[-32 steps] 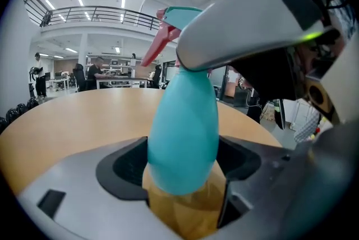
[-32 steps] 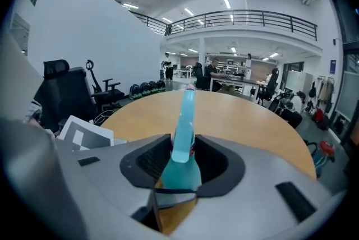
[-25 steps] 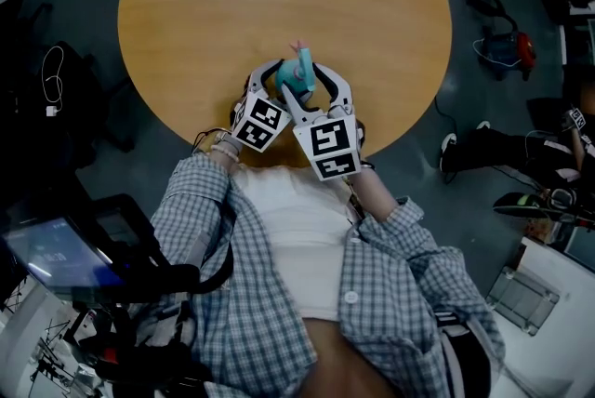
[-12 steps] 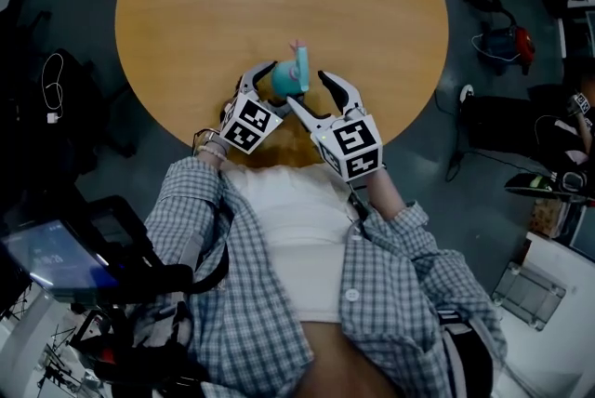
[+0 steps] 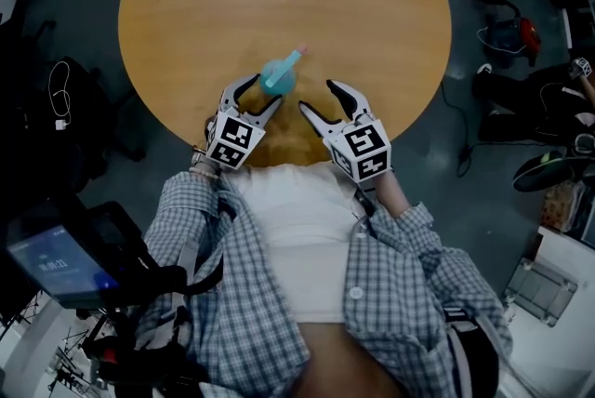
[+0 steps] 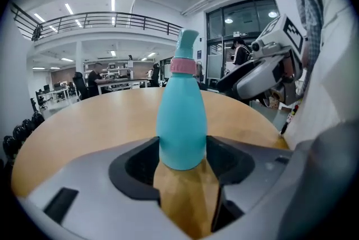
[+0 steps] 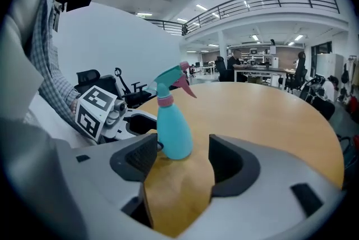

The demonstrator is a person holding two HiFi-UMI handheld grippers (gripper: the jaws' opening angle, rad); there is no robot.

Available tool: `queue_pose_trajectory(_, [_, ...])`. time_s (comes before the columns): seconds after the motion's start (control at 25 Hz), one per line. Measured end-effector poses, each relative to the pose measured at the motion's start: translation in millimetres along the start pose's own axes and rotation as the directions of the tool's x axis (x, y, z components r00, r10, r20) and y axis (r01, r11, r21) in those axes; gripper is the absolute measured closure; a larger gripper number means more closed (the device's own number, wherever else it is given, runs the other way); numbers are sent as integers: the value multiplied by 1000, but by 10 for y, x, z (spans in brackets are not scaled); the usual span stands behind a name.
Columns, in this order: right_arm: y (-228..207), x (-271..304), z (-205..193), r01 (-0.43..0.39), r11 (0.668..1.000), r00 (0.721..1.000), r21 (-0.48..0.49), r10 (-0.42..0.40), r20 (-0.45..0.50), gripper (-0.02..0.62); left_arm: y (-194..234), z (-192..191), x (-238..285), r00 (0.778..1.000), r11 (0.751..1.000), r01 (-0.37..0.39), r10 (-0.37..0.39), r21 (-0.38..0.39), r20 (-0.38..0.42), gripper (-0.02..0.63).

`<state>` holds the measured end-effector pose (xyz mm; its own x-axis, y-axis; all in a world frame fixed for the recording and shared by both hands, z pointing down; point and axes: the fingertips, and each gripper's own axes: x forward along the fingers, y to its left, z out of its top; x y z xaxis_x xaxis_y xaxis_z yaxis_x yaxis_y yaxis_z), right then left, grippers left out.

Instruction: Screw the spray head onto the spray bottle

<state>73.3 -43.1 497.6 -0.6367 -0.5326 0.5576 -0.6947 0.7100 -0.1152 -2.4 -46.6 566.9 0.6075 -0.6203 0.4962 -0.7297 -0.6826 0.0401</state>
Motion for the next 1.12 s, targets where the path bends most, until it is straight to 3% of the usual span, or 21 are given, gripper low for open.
queue_pose_trajectory(0.36, [-27,99,-154,-22,1000,1000,11,22,-15,316,62,-90,-180,1000,999,-14,13,-41,-24,331])
queue_pose_trajectory(0.76, [17,135,-182,-59,998,998,14,59,-20,314,113,-309,-281,995,999,14,-11,29,-99,333])
queue_pose_trajectory(0.8, [24,141,-191,-62,998,998,12,63,-23,314,145,-335,-318,995,1000,-1,4,24,-103,347])
queue_pose_trajectory(0.96, [41,149,-203,-69,998,997,1,69,-25,314,315,-297,-498,992,995,-97,94,-28,-82,524])
queue_pose_trajectory(1.12, [38,115,-172,-83,996,997,-10,83,-4,316,382,-227,-605,989,988,-139,136,-61,-49,600])
